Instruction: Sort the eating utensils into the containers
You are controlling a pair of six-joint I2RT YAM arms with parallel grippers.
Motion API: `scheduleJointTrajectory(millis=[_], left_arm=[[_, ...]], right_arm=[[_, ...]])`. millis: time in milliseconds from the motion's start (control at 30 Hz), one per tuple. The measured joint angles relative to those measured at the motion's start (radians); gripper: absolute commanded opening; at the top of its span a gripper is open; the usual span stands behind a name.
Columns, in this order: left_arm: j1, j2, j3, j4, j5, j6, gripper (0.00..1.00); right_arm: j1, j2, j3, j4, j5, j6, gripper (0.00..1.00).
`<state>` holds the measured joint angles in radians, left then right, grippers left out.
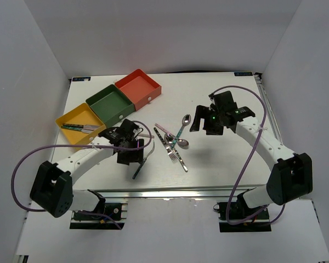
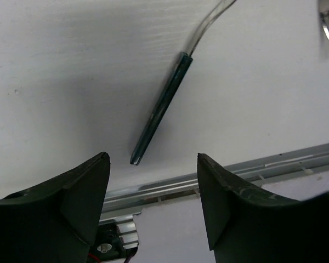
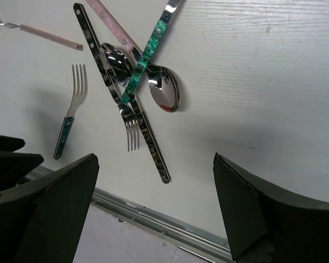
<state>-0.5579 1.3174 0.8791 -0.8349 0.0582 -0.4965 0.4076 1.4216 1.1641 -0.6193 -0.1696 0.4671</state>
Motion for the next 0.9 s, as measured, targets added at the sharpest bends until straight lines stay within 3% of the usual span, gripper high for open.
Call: scheduleJointTrajectory(millis=[167,433,500,600,667,900], left_arm=[[-0.004,0.066,-0.055,0.08,-0.008,-0.008,0.68],[-0.056,0.176,-0.071,0.159,-0.066,-0.035,0.42],[-0.081,0.21,-0.064,0.162,-0.098,-0.043,0.4],[-0.105,0.225,-0.049,0.164,-0.138,-0.051,0.24],[-0.114,0.237,-0.038,0.162,-0.157,-0.052,0.03],[-0.148,0.255,0.066,0.073,-0.21,-0.041,0.0]], right_arm=[[0.0,0.0,0.007,0.003,-0.014,0.0,0.89],[0.0,0.0,0.023,0.009,-0.02,-0.003,0.89],[0.0,0.0,0.029,0.009,-0.02,-0.003,0.89],[0.0,0.0,0.039,0.009,-0.02,-0.003,0.89],[0.0,0.0,0.044,0.009,-0.02,-0.004,0.89],[0.0,0.0,0.053,0.008,-0.016,-0.008,0.89]])
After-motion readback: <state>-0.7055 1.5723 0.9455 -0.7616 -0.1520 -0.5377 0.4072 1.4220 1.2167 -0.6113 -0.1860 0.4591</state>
